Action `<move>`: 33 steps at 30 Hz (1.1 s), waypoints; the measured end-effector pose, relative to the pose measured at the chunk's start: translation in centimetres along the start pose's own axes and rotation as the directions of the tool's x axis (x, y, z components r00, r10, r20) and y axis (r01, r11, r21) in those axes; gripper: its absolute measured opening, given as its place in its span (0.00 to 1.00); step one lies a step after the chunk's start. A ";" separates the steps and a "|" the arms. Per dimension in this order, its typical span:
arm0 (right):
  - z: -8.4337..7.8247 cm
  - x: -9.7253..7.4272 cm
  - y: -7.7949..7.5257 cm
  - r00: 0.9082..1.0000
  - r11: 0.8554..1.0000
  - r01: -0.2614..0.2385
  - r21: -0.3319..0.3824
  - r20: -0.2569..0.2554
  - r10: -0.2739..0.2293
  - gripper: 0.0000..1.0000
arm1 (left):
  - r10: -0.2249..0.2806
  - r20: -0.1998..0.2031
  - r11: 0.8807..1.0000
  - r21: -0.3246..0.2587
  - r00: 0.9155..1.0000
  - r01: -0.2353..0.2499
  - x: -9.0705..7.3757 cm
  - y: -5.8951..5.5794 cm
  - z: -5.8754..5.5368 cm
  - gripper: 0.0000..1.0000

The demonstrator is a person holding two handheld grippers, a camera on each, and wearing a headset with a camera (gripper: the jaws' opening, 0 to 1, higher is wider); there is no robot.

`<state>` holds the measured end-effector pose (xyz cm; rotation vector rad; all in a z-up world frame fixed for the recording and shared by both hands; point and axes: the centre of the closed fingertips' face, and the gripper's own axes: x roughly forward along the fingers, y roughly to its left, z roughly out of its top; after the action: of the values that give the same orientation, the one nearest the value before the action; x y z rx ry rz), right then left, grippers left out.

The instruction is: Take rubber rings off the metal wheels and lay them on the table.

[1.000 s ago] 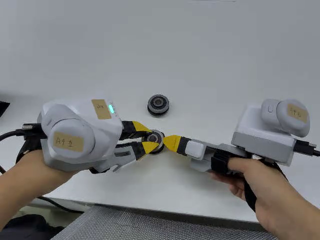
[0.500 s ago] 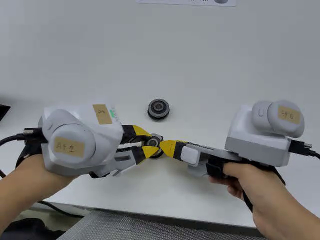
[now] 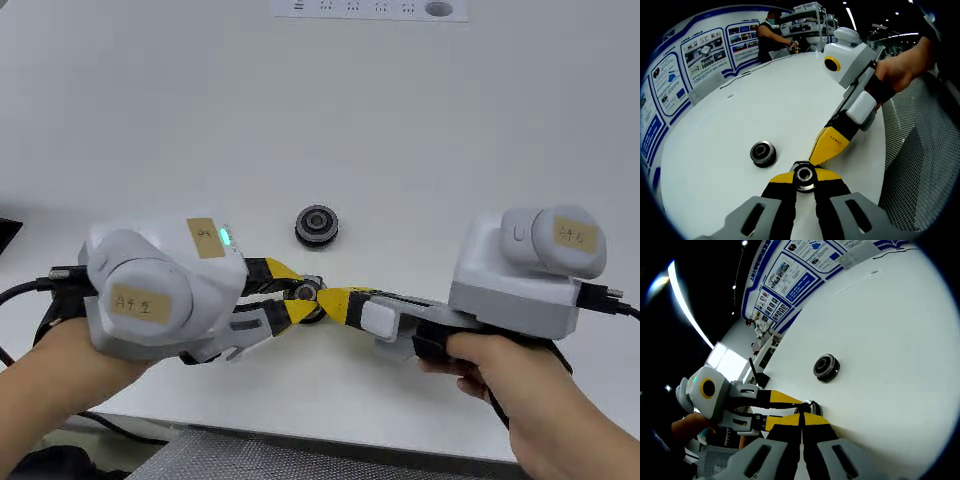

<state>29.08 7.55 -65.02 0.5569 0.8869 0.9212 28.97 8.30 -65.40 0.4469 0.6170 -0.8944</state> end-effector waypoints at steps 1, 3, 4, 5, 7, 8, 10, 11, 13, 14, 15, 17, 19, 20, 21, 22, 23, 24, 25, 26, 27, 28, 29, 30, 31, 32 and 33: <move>0.0 0.0 0.1 1.000 1.000 -0.003 -0.002 -0.001 0.003 0.01 | 0.000 0.000 1.000 -0.001 1.000 0.000 0.0 0.0 0.0 0.13; 0.0 0.0 0.3 1.000 1.000 -0.012 -0.003 -0.004 0.012 0.01 | 0.000 0.001 1.000 -0.010 1.000 0.000 0.1 -0.1 0.1 0.13; 0.0 0.0 0.3 1.000 1.000 -0.010 -0.019 -0.010 0.010 0.01 | 0.001 0.001 1.000 -0.009 1.000 -0.001 0.1 -0.1 0.1 0.13; 0.0 -0.1 0.3 1.000 1.000 -0.010 -0.020 -0.011 0.009 0.01 | 0.001 0.000 1.000 -0.009 1.000 -0.001 0.1 -0.1 0.1 0.13; 0.0 -0.2 0.2 1.000 1.000 -0.012 -0.017 -0.013 0.012 0.01 | 0.002 0.001 1.000 -0.008 1.000 -0.002 0.2 -0.1 0.2 0.13; 0.0 -0.2 0.2 1.000 1.000 -0.013 -0.017 -0.013 0.013 0.01 | 0.001 0.001 1.000 -0.009 1.000 -0.001 0.2 -0.2 0.2 0.13; 0.0 -0.3 0.2 1.000 1.000 -0.016 -0.021 -0.015 0.015 0.01 | 0.000 0.003 1.000 -0.008 1.000 0.000 0.2 -0.2 0.2 0.13; 0.0 -0.3 0.3 1.000 1.000 -0.018 -0.022 -0.015 0.017 0.01 | -0.001 0.003 1.000 -0.006 1.000 0.001 0.2 -0.2 0.2 0.13; 0.0 -0.4 0.3 1.000 1.000 -0.018 -0.024 -0.015 0.018 0.01 | -0.002 0.003 1.000 -0.005 1.000 0.002 0.2 -0.3 0.2 0.13; 0.0 -0.4 0.3 1.000 0.999 -0.022 -0.025 -0.015 0.021 0.01 | -0.001 0.004 1.000 -0.005 1.000 0.001 0.2 -0.3 0.2 0.13; 0.0 -0.4 0.4 1.000 0.999 -0.024 -0.027 -0.015 0.023 0.01 | -0.002 0.004 1.000 -0.005 1.000 0.002 0.2 -0.3 0.2 0.13; 0.0 -0.5 0.4 1.000 0.999 -0.026 -0.026 -0.016 0.026 0.01 | -0.002 0.004 1.000 -0.003 1.000 0.002 0.2 -0.3 0.3 0.13; 0.0 -0.5 0.5 0.999 0.999 -0.034 -0.027 -0.018 0.033 0.01 | -0.003 0.005 1.000 -0.001 1.000 0.003 0.2 -0.3 0.3 0.13; 0.0 -0.5 0.6 0.999 0.999 -0.038 -0.028 -0.020 0.038 0.01 | -0.003 0.005 1.000 -0.001 1.000 0.003 0.2 -0.3 0.3 0.13; 0.0 -0.6 0.6 0.999 0.999 -0.043 -0.028 -0.022 0.042 0.01 | -0.004 0.005 1.000 0.000 1.000 0.004 0.2 -0.3 0.3 0.13; 0.0 -0.6 0.7 0.999 0.998 -0.048 -0.028 -0.024 0.047 0.01 | -0.004 0.005 1.000 0.001 1.000 0.004 0.2 -0.3 0.3 0.13; 0.0 -0.6 0.9 0.998 0.998 -0.058 -0.031 -0.029 0.057 0.01 | -0.005 0.005 1.000 0.002 1.000 0.005 0.2 -0.3 0.3 0.13; -0.1 -0.6 1.1 0.997 0.997 -0.071 -0.041 -0.036 0.069 0.01 | -0.005 0.005 1.000 0.002 1.000 0.005 0.2 -0.3 0.3 0.13; -0.1 -0.6 1.2 0.997 0.997 -0.070 -0.046 -0.036 0.068 0.01 | -0.005 0.005 1.000 0.003 1.000 0.005 0.2 -0.3 0.3 0.13; -0.1 -0.7 1.1 0.997 0.997 -0.067 -0.042 -0.033 0.066 0.01 | -0.004 0.005 1.000 0.003 1.000 0.004 0.2 -0.3 0.3 0.13; -0.1 -0.7 1.1 0.997 0.997 -0.067 -0.034 -0.031 0.066 0.01 | -0.003 0.004 1.000 0.003 1.000 0.003 0.2 -0.3 0.3 0.13; -0.1 -0.7 1.1 0.997 0.997 -0.066 -0.030 -0.030 0.065 0.01 | -0.002 0.004 1.000 0.004 1.000 0.002 0.2 -0.3 0.3 0.13; -0.1 -0.7 1.1 0.997 0.997 -0.065 -0.032 -0.030 0.064 0.01 | -0.001 0.003 1.000 0.006 1.000 0.001 0.2 -0.3 0.3 0.13; -0.1 -0.7 1.1 0.997 0.997 -0.065 -0.031 -0.031 0.064 0.01 | 0.000 0.003 1.000 0.009 1.000 0.000 0.2 -0.3 0.3 0.13; -0.1 -0.7 1.1 0.998 0.998 -0.063 -0.029 -0.030 0.062 0.01 | 0.001 0.003 1.000 0.012 1.000 -0.001 0.2 -0.3 0.3 0.13; -0.1 -0.7 1.0 0.998 0.998 -0.063 -0.027 -0.030 0.062 0.01 | 0.002 0.002 1.000 0.010 1.000 -0.002 0.2 -0.3 0.3 0.13; -0.1 -0.7 1.0 0.998 0.998 -0.062 -0.026 -0.030 0.062 0.01 | 0.003 0.001 1.000 0.011 1.000 -0.003 0.2 -0.3 0.3 0.13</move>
<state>28.31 7.46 -64.00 0.5514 0.8856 0.9984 28.95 7.84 -65.37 0.4568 0.6104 -0.8957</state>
